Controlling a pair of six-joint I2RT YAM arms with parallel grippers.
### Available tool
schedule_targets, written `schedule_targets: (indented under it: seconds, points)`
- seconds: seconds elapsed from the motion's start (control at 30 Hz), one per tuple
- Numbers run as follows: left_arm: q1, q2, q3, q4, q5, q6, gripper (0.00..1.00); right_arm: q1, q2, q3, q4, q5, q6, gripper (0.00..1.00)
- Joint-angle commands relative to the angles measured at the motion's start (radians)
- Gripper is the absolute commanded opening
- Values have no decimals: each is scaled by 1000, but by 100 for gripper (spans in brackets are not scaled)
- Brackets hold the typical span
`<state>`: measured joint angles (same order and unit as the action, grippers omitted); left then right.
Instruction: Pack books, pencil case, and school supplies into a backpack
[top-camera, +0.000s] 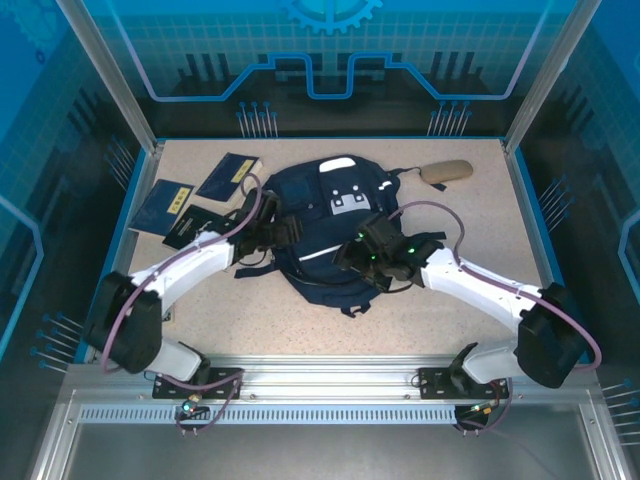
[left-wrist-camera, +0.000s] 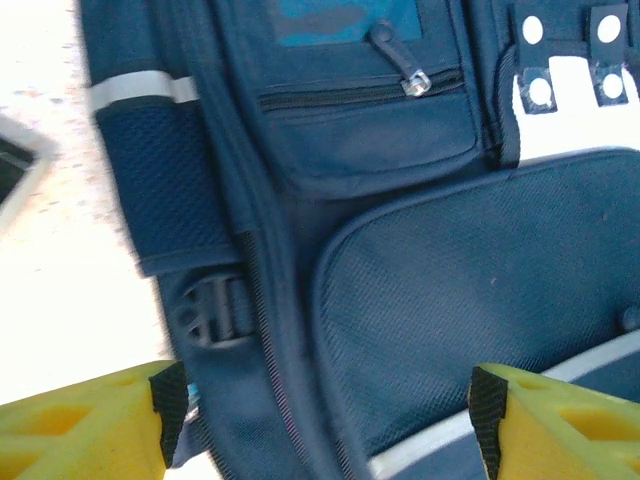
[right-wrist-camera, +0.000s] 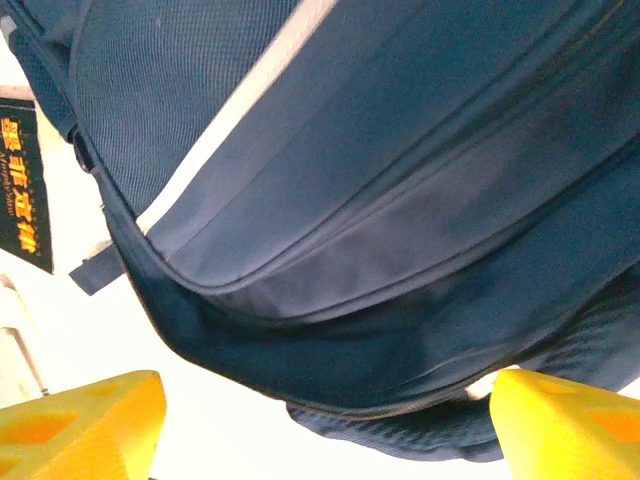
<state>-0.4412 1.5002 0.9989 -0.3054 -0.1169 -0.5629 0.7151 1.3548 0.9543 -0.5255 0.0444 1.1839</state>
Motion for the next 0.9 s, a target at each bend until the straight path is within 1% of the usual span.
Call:
schedule_targets:
  seconds: [0.0,0.13,0.23,0.33,0.57,0.63,0.77,0.8,0.87]
  points:
    - [9,96,75,29,70,-61,73,-55,-30,20,-78,35,-201,86]
    - [9,238,158,53,134,-80,63,-105,-29,13,-80,28,-289,86]
    - [7,330,212,72,182,-97,54,-125,-35,-6,-71,13,-308,86]
    - [6,411,261,99,224,-110,51,-142,-39,-30,-58,-14,-315,86]
    - [-3,583,415,98,272,-162,51,-166,-63,-69,-27,-43,-342,86]
    - [-3,627,468,91,280,-174,51,-175,-73,-105,-24,-44,-349,86]
    - [-3,682,574,45,269,-154,55,-186,-104,-136,3,-59,-373,88]
    - [-4,676,591,30,267,-143,56,-188,-118,-147,17,-72,-384,90]
    - [-2,631,591,11,224,-143,60,-188,-153,-175,51,-90,-413,98]
